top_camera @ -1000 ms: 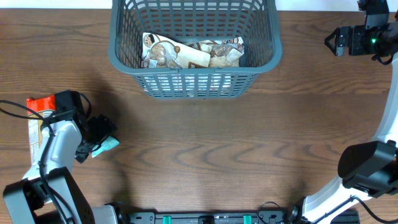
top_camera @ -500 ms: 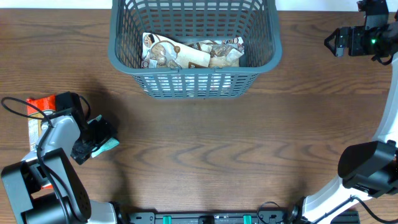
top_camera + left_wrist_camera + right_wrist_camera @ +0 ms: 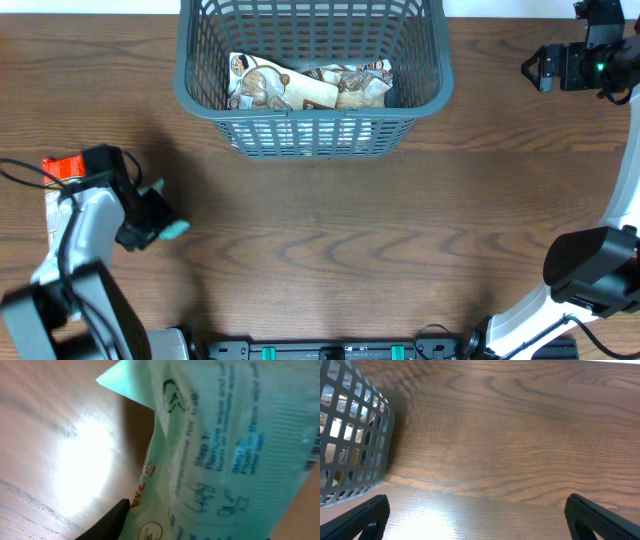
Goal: Pack container
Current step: 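Carry the green pouch into the basket and open the left gripper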
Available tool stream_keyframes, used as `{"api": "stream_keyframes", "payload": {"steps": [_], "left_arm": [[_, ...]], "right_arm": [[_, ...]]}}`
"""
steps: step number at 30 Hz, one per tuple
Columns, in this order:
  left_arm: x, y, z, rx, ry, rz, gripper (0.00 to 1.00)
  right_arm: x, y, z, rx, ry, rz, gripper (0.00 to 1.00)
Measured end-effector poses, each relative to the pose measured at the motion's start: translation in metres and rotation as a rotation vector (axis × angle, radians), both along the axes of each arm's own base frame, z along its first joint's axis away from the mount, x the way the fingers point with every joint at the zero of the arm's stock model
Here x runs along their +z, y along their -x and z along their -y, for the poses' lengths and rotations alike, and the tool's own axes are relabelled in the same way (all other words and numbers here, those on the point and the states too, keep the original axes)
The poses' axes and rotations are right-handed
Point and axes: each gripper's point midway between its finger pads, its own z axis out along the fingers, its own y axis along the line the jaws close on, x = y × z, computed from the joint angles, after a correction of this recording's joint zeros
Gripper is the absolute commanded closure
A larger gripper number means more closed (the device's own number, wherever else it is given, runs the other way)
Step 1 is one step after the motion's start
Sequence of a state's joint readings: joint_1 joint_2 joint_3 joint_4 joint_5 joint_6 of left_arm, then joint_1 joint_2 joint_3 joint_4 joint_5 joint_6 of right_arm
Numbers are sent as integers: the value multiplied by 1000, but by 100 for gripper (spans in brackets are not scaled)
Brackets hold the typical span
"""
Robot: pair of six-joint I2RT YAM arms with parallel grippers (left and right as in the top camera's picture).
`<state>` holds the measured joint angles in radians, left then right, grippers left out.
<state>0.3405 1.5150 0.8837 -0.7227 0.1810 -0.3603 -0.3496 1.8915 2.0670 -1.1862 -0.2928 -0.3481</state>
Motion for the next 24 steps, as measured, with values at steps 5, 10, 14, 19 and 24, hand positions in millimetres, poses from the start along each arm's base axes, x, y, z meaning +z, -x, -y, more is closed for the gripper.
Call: {"api": "stream_keyframes", "payload": {"steps": [5, 10, 14, 19, 24], "left_arm": [[106, -51, -4, -45, -55, 349, 71], [213, -69, 1, -107, -142, 664, 72], [279, -71, 29, -259, -207, 838, 72], [338, -78, 87, -541, -283, 995, 72], [363, -90, 143, -840, -395, 1065, 72]], "right_arm": [[0, 0, 0, 0, 0, 0, 1], [0, 0, 0, 0, 0, 0, 1], [0, 0, 0, 0, 1, 1, 1], [0, 0, 0, 0, 1, 2, 1], [0, 0, 0, 0, 1, 2, 1]]}}
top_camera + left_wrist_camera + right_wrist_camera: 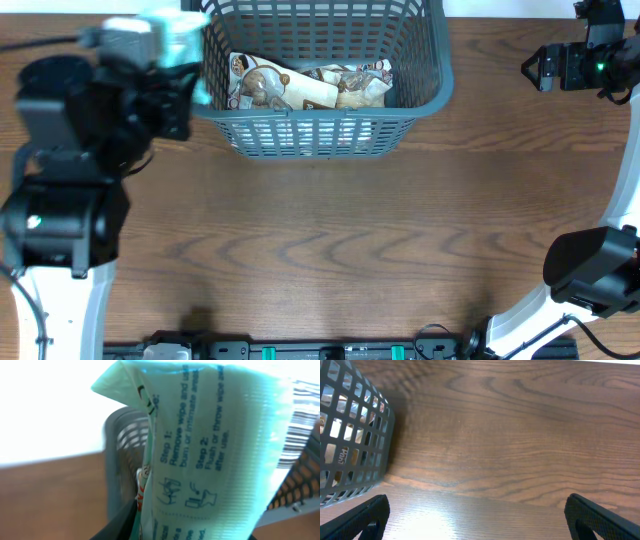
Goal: Pack container
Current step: 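Carry the green pouch into the basket and open the left gripper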
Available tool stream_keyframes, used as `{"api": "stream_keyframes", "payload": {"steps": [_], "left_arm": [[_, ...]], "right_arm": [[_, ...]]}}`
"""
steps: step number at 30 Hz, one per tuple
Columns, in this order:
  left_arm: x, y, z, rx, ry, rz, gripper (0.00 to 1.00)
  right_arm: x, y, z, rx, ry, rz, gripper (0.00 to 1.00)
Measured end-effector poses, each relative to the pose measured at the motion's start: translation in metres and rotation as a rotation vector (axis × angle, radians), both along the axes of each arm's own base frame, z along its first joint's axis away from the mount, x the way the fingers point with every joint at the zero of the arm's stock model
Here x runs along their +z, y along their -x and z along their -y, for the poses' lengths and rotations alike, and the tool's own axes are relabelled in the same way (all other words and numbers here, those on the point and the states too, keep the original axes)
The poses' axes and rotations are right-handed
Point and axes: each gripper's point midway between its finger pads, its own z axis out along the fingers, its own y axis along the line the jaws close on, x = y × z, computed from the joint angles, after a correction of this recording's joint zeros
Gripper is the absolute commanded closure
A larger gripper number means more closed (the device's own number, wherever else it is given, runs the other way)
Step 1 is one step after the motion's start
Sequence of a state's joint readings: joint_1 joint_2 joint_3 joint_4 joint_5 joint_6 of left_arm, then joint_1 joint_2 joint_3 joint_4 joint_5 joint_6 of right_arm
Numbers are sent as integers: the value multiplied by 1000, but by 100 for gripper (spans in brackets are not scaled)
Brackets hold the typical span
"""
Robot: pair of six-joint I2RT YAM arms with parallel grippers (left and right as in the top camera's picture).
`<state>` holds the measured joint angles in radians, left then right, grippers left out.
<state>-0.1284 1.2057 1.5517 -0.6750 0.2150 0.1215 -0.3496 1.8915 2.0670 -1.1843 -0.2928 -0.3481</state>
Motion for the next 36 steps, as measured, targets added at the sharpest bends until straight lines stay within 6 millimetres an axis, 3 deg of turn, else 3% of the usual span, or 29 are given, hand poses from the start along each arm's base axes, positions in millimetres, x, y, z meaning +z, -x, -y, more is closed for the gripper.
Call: {"api": "stream_keyframes", "payload": {"steps": [5, 11, 22, 29, 32, 36], "left_arm": [[-15, -31, 44, -145, -216, 33, 72], [-72, -78, 77, -286, -478, 18, 72], [-167, -118, 86, -454, -743, -89, 66], [-222, -127, 88, -514, -782, -197, 50], [-232, -126, 88, -524, -786, -222, 38], [-229, -126, 88, -511, -772, -221, 36]], "right_arm": [[0, 0, 0, 0, 0, -1, 1], [-1, 1, 0, 0, -2, -6, 1], [-1, 2, -1, 0, -3, -8, 1], [-2, 2, -1, 0, -4, -12, 1], [-2, 3, -1, 0, -5, -13, 1], [-2, 3, -1, 0, -6, -15, 1]]}}
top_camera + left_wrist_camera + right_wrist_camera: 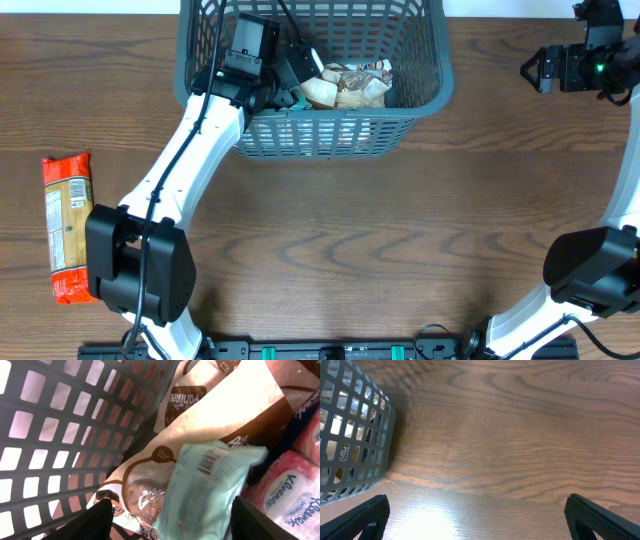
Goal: Pack container
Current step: 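Carry the green pouch into the basket and open the left gripper, then move the left gripper to the red spaghetti pack and grasp it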
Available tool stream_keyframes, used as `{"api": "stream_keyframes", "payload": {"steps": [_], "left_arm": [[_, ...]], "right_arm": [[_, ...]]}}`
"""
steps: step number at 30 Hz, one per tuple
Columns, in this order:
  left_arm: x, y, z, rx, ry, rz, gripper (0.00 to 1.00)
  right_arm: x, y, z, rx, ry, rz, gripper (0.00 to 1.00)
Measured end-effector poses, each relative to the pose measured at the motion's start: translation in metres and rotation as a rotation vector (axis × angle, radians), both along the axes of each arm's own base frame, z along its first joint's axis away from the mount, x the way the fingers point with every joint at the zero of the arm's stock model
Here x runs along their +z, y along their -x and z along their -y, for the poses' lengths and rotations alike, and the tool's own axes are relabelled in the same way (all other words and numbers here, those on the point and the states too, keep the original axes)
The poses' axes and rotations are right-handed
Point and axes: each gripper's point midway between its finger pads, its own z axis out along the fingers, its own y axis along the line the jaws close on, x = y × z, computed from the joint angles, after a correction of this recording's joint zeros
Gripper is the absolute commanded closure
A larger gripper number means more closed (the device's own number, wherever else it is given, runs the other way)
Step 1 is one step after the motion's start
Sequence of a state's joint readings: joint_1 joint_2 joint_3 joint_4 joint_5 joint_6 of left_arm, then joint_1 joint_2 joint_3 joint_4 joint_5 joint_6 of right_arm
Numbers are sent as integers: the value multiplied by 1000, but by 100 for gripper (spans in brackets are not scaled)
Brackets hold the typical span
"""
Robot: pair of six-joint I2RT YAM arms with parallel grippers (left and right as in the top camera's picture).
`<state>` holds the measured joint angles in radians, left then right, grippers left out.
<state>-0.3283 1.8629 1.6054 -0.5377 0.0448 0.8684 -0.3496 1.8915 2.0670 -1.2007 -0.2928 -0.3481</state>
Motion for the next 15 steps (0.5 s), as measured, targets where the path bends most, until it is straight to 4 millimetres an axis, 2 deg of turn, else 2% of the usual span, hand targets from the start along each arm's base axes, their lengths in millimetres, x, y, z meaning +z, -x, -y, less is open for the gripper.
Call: {"api": "stream_keyframes", "payload": {"steps": [3, 5, 7, 9, 12, 14, 15], "left_arm": [[11, 2, -1, 1, 7, 20, 36], [31, 4, -1, 1, 21, 62, 36], [65, 6, -4, 7, 43, 145, 33], [115, 10, -9, 25, 72, 276, 31], [178, 25, -25, 73, 93, 433, 30], [210, 40, -40, 120, 91, 506, 30], [219, 46, -47, 147, 86, 521, 29]], "right_arm": [[0, 0, 0, 0, 0, 0, 1], [0, 0, 0, 0, 0, 0, 1], [0, 0, 0, 0, -1, -1, 1], [-1, 1, 0, 0, -2, -5, 1], [-1, 1, -1, 0, -2, -7, 1], [-1, 2, -1, 0, -3, -8, 1], [-1, 1, -1, 0, -3, -7, 1]]}}
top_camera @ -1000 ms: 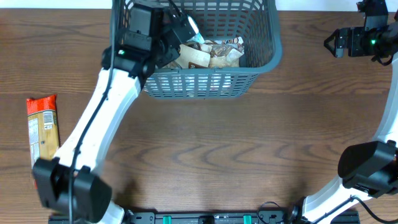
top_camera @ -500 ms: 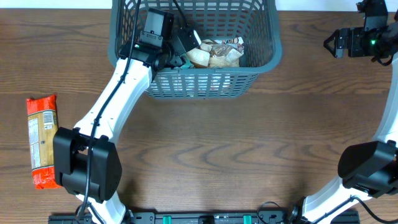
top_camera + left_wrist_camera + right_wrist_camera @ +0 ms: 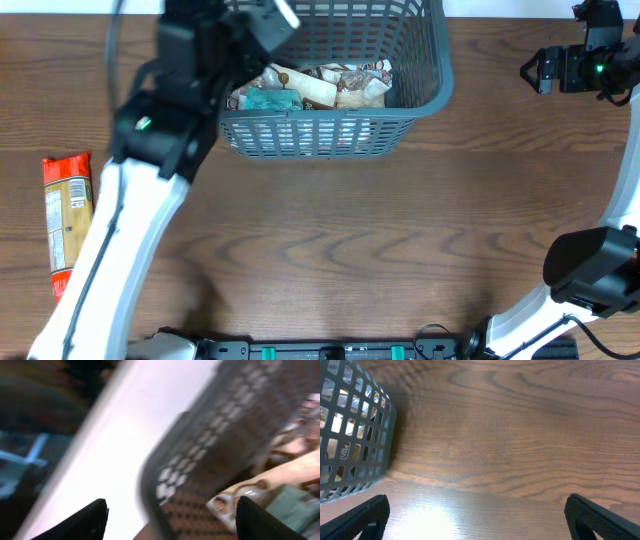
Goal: Pack container
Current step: 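Move the left gripper to the red spaghetti pack and grasp it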
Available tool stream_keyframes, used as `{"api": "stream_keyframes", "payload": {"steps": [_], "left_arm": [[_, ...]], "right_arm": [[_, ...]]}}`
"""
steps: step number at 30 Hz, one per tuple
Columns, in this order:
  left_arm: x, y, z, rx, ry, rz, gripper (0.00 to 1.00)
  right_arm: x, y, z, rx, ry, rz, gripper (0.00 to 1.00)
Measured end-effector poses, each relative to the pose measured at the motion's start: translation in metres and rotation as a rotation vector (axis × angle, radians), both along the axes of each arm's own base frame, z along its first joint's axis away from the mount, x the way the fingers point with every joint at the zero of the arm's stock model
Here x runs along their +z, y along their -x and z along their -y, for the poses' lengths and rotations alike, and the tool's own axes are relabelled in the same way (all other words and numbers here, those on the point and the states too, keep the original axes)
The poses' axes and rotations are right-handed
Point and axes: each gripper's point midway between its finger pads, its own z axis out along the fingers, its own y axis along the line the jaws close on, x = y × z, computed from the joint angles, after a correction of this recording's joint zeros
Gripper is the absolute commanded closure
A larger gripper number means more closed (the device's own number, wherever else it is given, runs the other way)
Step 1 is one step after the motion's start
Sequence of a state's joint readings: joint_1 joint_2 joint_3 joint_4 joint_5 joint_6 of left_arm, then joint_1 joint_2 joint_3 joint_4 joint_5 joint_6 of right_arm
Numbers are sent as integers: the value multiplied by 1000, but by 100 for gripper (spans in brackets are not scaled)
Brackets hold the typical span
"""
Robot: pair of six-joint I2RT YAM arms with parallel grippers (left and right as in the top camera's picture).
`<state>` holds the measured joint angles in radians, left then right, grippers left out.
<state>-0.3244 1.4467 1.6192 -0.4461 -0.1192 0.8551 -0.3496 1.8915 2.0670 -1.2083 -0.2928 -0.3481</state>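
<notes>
The grey mesh basket (image 3: 410, 95) stands at the table's far middle. A teal wipes packet (image 3: 265, 99) lies inside it at the left, on top of brown and white snack bags (image 3: 345, 85). My left gripper (image 3: 171, 504) is open and holds nothing; it is raised beside the basket's left rim (image 3: 200, 445), and the teal packet (image 3: 295, 510) shows blurred at the lower right. A red-orange packet (image 3: 64, 222) lies flat on the table at the far left. My right gripper (image 3: 476, 505) is open over bare wood, far right of the basket (image 3: 350, 435).
The wooden table (image 3: 380, 240) stretches between the basket and the front edge. My raised left arm (image 3: 170, 110) hangs over the basket's left corner. The right arm's base (image 3: 590, 270) stands at the front right.
My left gripper, which was open low inside the basket over the teal packet, is now raised beside the basket's left rim. The packet stays in the basket. The right arm is unchanged.
My left gripper was shut on the teal packet low at the table's left, next to the red-orange packet. Then it held the packet high by the basket's left rim. Later it was open inside the basket with the packet lying there, and now it is raised, holding nothing.
</notes>
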Motion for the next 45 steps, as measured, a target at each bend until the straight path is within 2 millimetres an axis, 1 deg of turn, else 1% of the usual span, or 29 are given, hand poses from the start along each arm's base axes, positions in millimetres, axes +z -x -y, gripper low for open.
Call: {"api": "stream_keyframes", "payload": {"steps": [1, 3, 5, 6, 8, 9, 11, 13, 15, 17, 19, 20, 23, 24, 29, 32, 36, 43, 45], "left_arm": [[7, 8, -11, 41, 7, 7, 28], [10, 22, -34, 135, 22, -13, 27], [5, 38, -63, 250, 53, -58, 27], [-1, 49, -77, 307, 68, -96, 26], [-13, 75, -109, 428, 93, -168, 19], [-17, 87, -121, 475, 101, -198, 12], [-25, 121, -151, 596, 131, -255, 9], [-31, 154, -176, 714, 168, -299, 8], [-35, 181, -199, 840, 221, -319, 8], [-38, 203, -221, 969, 273, -324, 6], [-40, 214, -237, 1063, 316, -315, 5], [-41, 219, -246, 1112, 337, -310, 2], [-48, 225, -267, 1220, 369, -321, 0], [-52, 226, -274, 1250, 373, -334, 1], [-86, 221, -306, 1328, 409, -473, 1], [-118, 213, -324, 1350, 475, -591, 1], [-159, 197, -339, 1338, 559, -727, 1], [-230, 170, -352, 1309, 613, -927, 1], [-246, 166, -354, 1301, 615, -970, 1]], "right_arm": [[0, 0, 0, 0, 0, 0, 1], [0, 0, 0, 0, 0, 0, 1], [0, 0, 0, 0, -1, -2, 1], [0, 0, 0, 0, 0, -1, 1], [0, 0, 0, 0, -1, -3, 1], [0, 0, 0, 0, -1, -2, 1], [0, 0, 0, 0, 0, -2, 1], [0, 0, 0, 0, -1, -3, 1], [0, 0, 0, 0, -1, -2, 1], [0, 0, 0, 0, 0, 0, 1], [0, 0, 0, 0, 1, 2, 1], [0, -1, 0, 0, 1, 4, 1], [1, -2, 1, 0, 4, 10, 1], [2, -3, 1, 0, 4, 12, 1], [2, -3, 1, 6, 10, 16, 1], [2, -3, 1, 9, 12, 17, 1], [2, -4, 1, 10, 13, 19, 1], [2, -3, 1, 12, 14, 18, 1], [2, -3, 1, 12, 14, 18, 1]]}}
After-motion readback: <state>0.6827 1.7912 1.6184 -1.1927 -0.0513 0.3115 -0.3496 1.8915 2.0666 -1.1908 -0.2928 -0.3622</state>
